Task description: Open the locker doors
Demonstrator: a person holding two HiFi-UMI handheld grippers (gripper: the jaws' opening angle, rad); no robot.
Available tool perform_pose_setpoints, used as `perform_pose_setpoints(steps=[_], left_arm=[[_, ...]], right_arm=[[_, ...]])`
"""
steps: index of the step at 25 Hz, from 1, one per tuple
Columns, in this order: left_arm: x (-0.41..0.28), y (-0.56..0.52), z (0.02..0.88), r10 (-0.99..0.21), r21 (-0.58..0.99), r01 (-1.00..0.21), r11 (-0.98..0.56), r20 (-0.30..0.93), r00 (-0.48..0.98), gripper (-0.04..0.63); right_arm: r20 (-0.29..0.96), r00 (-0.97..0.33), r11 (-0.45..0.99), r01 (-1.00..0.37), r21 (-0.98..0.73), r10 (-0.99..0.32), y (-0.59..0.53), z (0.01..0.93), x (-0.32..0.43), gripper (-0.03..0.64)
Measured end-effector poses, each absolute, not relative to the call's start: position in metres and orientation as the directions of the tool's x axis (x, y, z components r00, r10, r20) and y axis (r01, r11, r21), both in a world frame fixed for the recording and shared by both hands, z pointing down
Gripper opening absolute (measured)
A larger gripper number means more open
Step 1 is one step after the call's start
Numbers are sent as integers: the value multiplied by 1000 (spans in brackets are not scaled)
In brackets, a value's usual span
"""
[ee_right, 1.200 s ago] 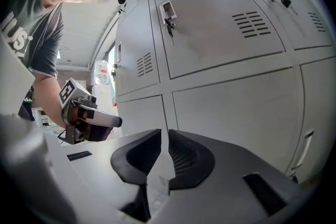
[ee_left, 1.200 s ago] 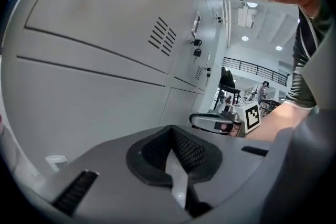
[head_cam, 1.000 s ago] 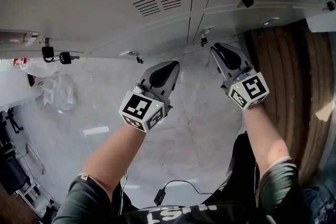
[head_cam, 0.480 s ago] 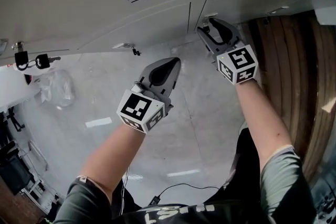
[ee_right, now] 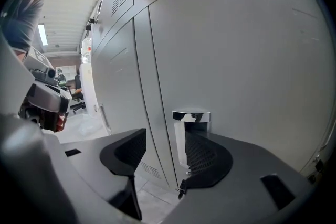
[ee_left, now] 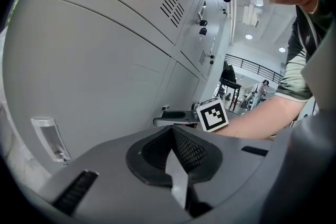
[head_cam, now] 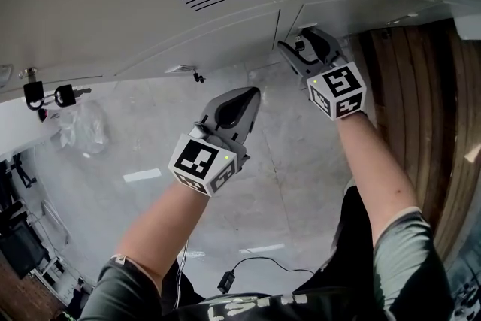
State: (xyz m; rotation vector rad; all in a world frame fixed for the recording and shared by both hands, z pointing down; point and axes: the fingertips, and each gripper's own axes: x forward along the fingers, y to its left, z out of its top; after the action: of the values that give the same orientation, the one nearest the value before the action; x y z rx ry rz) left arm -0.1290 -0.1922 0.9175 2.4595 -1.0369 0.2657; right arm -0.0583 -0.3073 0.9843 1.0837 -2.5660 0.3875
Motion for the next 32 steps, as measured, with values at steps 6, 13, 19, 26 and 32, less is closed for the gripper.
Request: perform_pose_setpoints(steps=[6, 13, 19, 26, 32], left_arm=[[-129, -191, 919, -631, 338, -719, -607, 345, 695, 5], [-120, -185, 922, -619, 345, -709, -615, 346, 705, 5], [-115, -181, 924, -614, 351, -707, -614, 351, 707, 5], [-111, -173, 924, -608, 353, -706, -614, 359, 708, 5], [-107, -167, 926, -597, 349, -702, -620, 370, 712, 5]], right_arm=[[395, -674, 690, -713, -126, -625, -301, 984, -56, 241], [387, -686, 705, -700, -118, -616, -279, 984, -48, 238], [394, -653, 668, -735, -121, -647, -252, 984, -30, 217], [422, -590, 574, -799, -181, -688, -227, 986, -2, 160], [433, -598, 585, -791, -182, -674, -208, 986, 18, 160]])
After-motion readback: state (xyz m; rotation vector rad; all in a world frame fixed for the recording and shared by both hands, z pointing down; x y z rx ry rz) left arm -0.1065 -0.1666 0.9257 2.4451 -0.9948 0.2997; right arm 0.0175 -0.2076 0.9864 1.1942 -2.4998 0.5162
